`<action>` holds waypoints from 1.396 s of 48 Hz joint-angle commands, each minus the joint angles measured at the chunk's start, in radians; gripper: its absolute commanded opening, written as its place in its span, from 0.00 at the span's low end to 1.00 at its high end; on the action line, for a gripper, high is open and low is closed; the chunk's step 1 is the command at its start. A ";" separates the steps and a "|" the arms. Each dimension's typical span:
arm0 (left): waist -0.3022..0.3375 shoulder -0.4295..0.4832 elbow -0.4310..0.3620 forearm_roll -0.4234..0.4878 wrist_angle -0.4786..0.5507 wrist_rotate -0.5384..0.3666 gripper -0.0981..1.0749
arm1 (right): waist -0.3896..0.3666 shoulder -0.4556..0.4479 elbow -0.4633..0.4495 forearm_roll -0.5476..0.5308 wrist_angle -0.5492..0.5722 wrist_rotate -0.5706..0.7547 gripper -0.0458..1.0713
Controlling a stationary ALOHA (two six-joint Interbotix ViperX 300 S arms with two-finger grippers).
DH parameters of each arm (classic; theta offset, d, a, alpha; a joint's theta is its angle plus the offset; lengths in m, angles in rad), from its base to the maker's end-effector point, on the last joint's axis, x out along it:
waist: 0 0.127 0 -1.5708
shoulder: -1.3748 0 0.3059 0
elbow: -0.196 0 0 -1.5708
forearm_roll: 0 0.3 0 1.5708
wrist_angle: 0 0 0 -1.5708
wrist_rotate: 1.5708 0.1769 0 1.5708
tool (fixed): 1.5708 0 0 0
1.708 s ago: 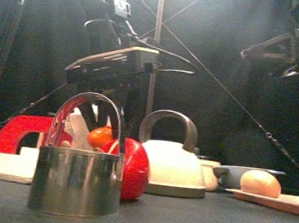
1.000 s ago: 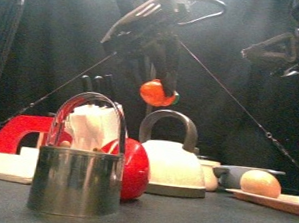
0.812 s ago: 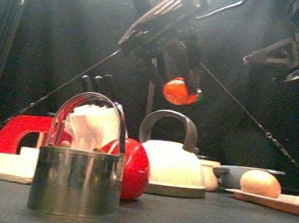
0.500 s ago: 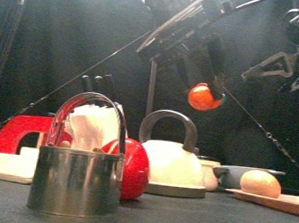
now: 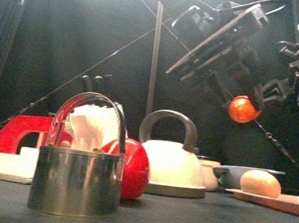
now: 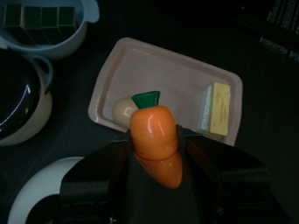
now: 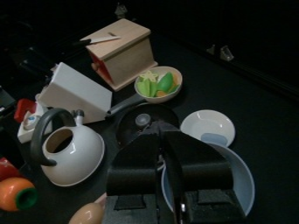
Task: Place carrot on plate
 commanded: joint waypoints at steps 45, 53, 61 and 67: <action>0.083 0.127 -0.110 -0.044 -0.305 0.005 0.67 | -0.002 0.012 -0.023 -0.029 -0.002 0.008 0.05; 0.089 0.144 -0.129 -0.055 -0.304 0.005 0.68 | -0.002 0.012 -0.025 -0.029 -0.002 0.008 0.05; 0.092 0.153 -0.137 -0.075 -0.305 0.005 0.74 | -0.002 0.012 -0.023 -0.031 -0.002 0.008 0.05; 0.092 0.153 -0.138 -0.075 -0.304 0.005 0.79 | -0.002 0.012 -0.025 -0.032 -0.002 0.008 0.05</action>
